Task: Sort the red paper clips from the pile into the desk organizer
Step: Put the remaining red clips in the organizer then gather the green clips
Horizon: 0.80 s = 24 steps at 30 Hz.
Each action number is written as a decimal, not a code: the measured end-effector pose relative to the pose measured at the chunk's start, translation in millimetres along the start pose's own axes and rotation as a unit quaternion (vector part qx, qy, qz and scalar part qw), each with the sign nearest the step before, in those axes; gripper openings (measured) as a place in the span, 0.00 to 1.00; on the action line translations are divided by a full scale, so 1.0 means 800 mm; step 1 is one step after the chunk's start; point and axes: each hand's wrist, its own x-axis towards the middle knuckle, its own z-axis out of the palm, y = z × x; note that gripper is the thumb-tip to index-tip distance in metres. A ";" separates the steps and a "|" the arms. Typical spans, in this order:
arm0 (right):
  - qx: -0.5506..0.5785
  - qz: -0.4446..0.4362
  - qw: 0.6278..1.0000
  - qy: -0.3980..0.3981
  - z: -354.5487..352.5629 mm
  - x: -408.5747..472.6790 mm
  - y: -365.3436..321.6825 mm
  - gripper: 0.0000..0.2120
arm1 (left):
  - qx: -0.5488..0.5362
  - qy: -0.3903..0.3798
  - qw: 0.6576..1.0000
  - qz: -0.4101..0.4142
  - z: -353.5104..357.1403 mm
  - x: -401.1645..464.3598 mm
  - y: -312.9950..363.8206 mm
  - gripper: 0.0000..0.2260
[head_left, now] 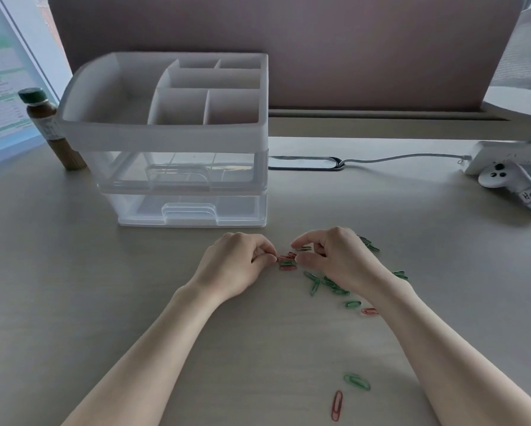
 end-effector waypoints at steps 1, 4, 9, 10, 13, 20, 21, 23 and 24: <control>-0.008 -0.004 1.000 -0.006 0.000 0.002 -0.001 0.10 | 0.003 -0.007 1.000 -0.001 -0.001 0.000 -0.001 0.02; -0.027 -0.020 0.999 -0.022 -0.001 0.007 -0.008 0.08 | 0.020 -0.031 0.999 -0.011 -0.007 -0.002 -0.002 0.03; -0.068 -0.026 0.996 -0.041 0.000 0.017 -0.018 0.05 | 0.056 -0.056 0.996 -0.034 -0.015 -0.007 -0.006 0.05; -0.082 -0.027 0.995 -0.045 0.001 0.019 -0.021 0.05 | 0.062 -0.056 0.996 -0.037 -0.016 -0.009 -0.006 0.05; -0.112 -0.022 0.991 -0.068 0.002 0.024 -0.028 0.05 | 0.092 -0.039 0.995 -0.028 -0.017 -0.017 -0.006 0.07; -0.178 -0.010 0.979 -0.098 -0.001 0.028 -0.039 0.11 | -0.038 0.020 0.998 -0.051 -0.023 -0.026 -0.009 0.08; -0.194 -0.012 0.976 -0.099 -0.001 0.028 -0.039 0.12 | -0.101 0.017 0.993 -0.063 -0.024 -0.026 -0.009 0.08; -0.212 -0.013 0.972 -0.102 0.000 0.028 -0.037 0.14 | -0.310 0.005 0.945 -0.102 -0.026 -0.024 -0.008 0.06; -0.215 -0.011 0.971 -0.105 0.000 0.028 -0.036 0.15 | -0.429 -0.007 0.895 -0.124 -0.028 -0.023 -0.007 0.05</control>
